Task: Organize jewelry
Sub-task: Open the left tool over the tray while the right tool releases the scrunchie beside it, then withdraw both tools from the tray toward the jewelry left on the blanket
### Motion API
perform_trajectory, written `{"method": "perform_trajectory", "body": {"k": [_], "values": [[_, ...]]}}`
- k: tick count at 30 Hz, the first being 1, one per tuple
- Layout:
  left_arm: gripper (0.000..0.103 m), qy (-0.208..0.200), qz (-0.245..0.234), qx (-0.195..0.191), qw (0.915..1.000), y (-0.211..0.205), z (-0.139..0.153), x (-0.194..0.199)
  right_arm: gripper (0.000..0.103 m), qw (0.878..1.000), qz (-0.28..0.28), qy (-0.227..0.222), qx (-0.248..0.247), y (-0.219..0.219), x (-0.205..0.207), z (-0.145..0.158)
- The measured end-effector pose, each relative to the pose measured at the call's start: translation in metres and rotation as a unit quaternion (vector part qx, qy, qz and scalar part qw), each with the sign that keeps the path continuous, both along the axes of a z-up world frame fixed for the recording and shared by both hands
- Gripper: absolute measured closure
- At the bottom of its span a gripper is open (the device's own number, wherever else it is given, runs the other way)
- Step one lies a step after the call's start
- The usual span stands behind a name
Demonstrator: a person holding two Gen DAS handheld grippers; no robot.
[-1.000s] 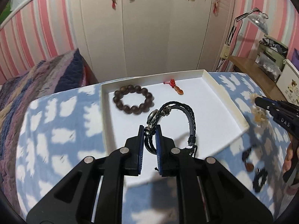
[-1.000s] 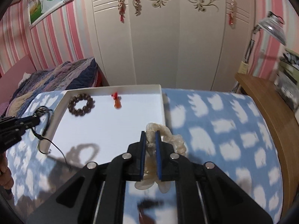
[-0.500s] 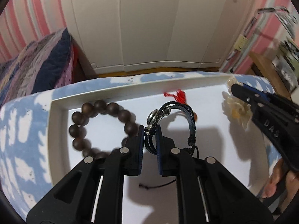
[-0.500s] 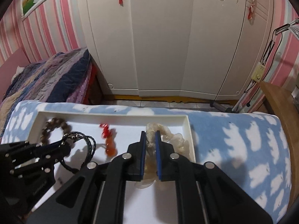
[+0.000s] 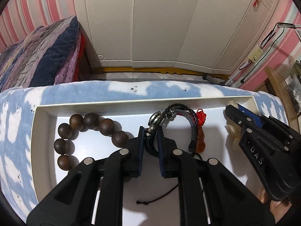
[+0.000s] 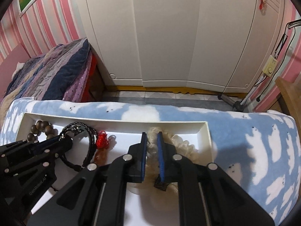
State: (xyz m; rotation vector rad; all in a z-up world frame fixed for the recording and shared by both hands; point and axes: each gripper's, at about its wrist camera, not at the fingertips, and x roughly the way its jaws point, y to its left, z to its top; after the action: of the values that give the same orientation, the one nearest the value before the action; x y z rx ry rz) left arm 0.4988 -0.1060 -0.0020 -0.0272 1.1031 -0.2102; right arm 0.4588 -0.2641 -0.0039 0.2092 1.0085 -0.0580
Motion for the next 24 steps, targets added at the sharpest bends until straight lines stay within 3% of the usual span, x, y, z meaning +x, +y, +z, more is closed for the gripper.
{"method": "perform_trajectory", "body": {"k": [4, 6, 7, 8, 10, 15, 17, 18, 19, 24], "values": [[0.089, 0.0, -0.003, 0.006, 1.0, -0.005, 0.005, -0.007, 0.09, 1.0, 0.0, 0.004, 0.014, -0.004, -0.003, 0.004], [0.085, -0.002, -0.011, 0.001, 0.9999, -0.008, 0.01, -0.011, 0.082, 1.0, 0.001, 0.001, 0.02, -0.006, -0.002, 0.009], [0.077, -0.006, -0.012, 0.001, 0.9999, -0.009, 0.015, -0.014, 0.07, 1.0, 0.0, -0.002, 0.024, -0.007, -0.004, 0.012], [0.073, -0.012, -0.011, 0.004, 0.9999, -0.01, 0.02, -0.016, 0.066, 1.0, -0.002, -0.007, 0.024, -0.008, -0.007, 0.016], [0.064, -0.02, -0.01, 0.004, 0.9997, -0.009, 0.029, -0.019, 0.066, 1.0, -0.003, -0.011, 0.029, -0.011, -0.01, 0.023], [0.061, -0.04, -0.005, 0.007, 0.9992, 0.008, 0.061, -0.036, 0.066, 0.999, -0.012, -0.029, 0.025, -0.021, -0.024, 0.049], [0.041, -0.056, -0.003, 0.007, 0.9984, 0.018, 0.074, -0.048, 0.056, 0.999, -0.009, -0.041, 0.022, -0.021, -0.035, 0.063], [0.023, -0.071, 0.0, 0.008, 0.9975, 0.025, 0.083, -0.06, 0.052, 0.999, -0.004, -0.05, 0.02, -0.02, -0.046, 0.073], [0.015, -0.084, 0.003, 0.012, 0.9964, 0.03, 0.09, -0.071, 0.044, 0.998, 0.0, -0.058, 0.02, -0.018, -0.057, 0.081], [0.007, -0.111, -0.018, 0.016, 0.9935, 0.046, 0.105, -0.131, 0.026, 0.997, 0.013, -0.081, 0.01, -0.004, -0.115, 0.106]]}}
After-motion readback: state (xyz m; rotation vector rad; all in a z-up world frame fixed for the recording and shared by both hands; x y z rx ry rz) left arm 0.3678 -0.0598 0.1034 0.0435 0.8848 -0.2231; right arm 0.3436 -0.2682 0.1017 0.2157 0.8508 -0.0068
